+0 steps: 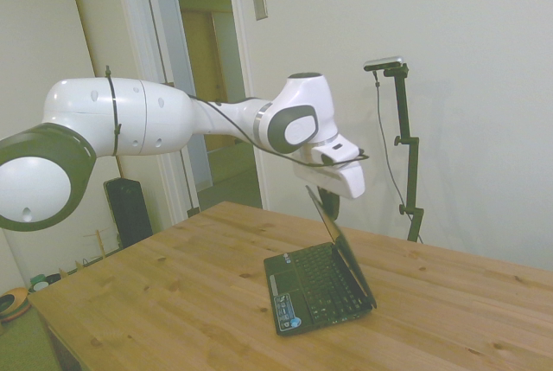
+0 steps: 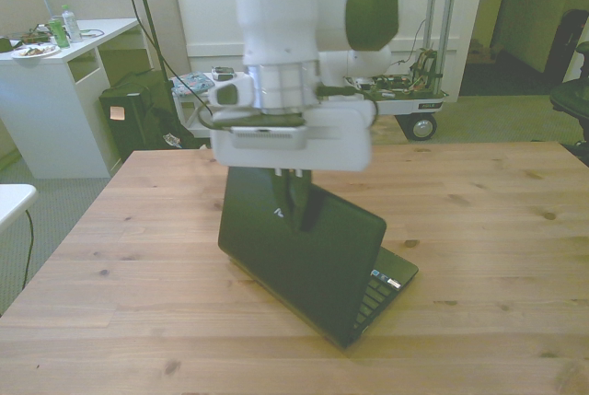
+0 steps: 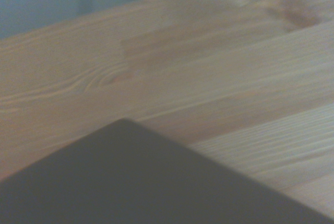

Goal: Close the laptop

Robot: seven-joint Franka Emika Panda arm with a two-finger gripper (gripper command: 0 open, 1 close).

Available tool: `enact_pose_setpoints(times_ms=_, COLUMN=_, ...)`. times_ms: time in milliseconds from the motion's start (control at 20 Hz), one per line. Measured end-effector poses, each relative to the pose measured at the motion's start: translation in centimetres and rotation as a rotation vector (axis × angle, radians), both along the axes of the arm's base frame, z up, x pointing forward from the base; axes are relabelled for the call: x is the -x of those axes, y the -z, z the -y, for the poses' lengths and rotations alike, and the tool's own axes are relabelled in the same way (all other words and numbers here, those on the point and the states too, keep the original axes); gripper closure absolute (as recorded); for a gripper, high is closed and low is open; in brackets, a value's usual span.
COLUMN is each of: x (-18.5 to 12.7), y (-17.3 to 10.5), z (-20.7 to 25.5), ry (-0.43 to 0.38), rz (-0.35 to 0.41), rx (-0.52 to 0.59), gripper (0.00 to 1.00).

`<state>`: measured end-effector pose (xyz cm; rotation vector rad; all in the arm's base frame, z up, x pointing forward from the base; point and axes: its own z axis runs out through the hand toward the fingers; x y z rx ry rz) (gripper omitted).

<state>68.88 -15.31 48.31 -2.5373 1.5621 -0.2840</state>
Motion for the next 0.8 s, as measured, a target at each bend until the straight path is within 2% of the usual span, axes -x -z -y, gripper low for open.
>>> enact_pose_setpoints(times_ms=250, x=2.0, y=5.4, z=-4.6, ry=-0.021, rz=-0.053, rx=-0.026, gripper=1.0)
enact_pose_setpoints(times_ms=550, x=4.3, y=10.2, z=-3.9, ry=0.019, rz=-0.1, rx=-0.057, gripper=1.0)
enact_pose_setpoints(times_ms=700, x=4.7, y=8.7, z=-4.2, ry=0.014, rz=-0.074, rx=-0.051, gripper=1.0)
enact_pose_setpoints(times_ms=800, x=5.1, y=4.9, z=-6.1, ry=-0.027, rz=-0.027, rx=-0.04, gripper=1.0)
